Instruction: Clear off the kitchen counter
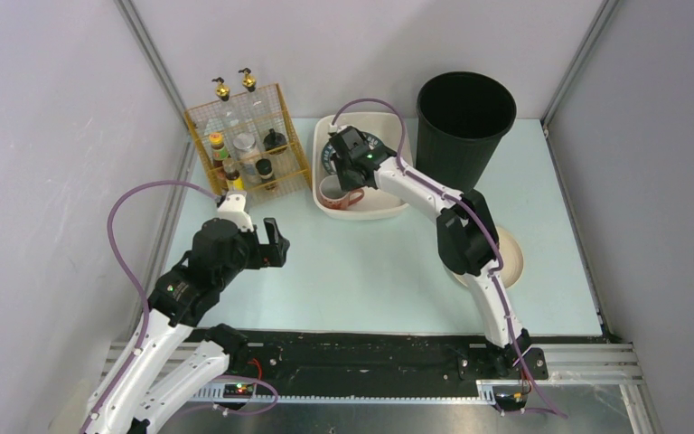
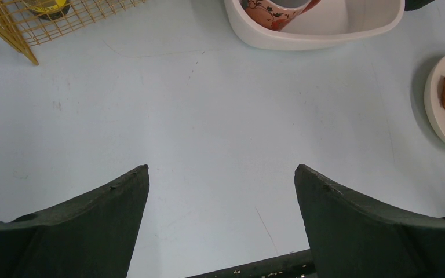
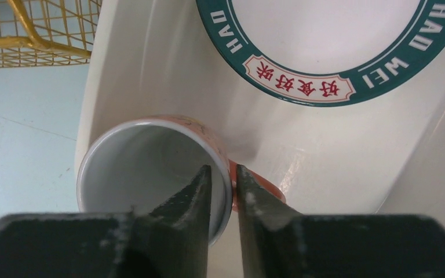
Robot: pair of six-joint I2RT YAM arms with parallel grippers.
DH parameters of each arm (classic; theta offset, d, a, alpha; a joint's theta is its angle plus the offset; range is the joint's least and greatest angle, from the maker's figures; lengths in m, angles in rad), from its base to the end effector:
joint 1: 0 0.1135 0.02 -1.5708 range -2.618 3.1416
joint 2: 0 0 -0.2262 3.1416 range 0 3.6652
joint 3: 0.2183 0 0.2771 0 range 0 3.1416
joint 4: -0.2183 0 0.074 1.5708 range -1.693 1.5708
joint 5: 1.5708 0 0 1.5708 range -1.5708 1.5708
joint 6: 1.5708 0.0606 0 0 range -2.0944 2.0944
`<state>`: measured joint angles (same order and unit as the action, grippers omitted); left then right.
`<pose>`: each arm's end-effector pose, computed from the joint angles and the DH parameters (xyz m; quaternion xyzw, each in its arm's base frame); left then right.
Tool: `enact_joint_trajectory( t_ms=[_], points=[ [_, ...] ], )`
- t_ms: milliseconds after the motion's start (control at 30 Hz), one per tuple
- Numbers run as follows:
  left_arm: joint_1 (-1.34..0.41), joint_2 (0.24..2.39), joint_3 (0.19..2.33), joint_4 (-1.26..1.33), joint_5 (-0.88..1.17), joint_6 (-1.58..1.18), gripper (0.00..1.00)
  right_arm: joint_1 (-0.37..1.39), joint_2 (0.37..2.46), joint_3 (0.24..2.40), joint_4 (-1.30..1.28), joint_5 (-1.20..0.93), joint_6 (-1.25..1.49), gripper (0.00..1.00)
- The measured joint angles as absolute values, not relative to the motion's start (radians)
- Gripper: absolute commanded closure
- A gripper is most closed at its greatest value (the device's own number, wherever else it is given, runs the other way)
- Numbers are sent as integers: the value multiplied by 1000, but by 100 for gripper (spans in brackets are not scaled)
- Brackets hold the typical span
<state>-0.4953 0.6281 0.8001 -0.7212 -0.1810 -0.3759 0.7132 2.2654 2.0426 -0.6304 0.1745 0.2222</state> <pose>0.1875 -0.0889 0.2821 0.0077 0.8699 -0.1340 0.4747 0.4075 0.3387 0.1853 -0.1970 0.9122 0.0849 0.3490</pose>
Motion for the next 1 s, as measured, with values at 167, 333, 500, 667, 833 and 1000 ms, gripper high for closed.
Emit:
enact_joint_trajectory(
  t_ms=[167, 333, 500, 667, 833, 1000],
  points=[
    [-495, 628, 800, -721, -181, -376, 2, 714, 2265, 2043, -631, 171, 235, 51],
    [-495, 628, 800, -721, -181, -376, 2, 716, 2251, 2029, -621, 171, 240, 47],
    [-495, 628, 800, -721, -181, -376, 2, 716, 2147, 1943, -600, 179, 244, 42],
    [-495, 628, 800, -721, -181, -376, 2, 714, 1949, 1806, -556, 203, 256, 36],
    [-495, 627, 800, -721, -177, -376, 2, 688, 1720, 1651, -493, 220, 278, 31],
    [-495, 615, 800, -721, -176, -376, 2, 635, 1543, 1522, -494, 245, 299, 30]
  ],
)
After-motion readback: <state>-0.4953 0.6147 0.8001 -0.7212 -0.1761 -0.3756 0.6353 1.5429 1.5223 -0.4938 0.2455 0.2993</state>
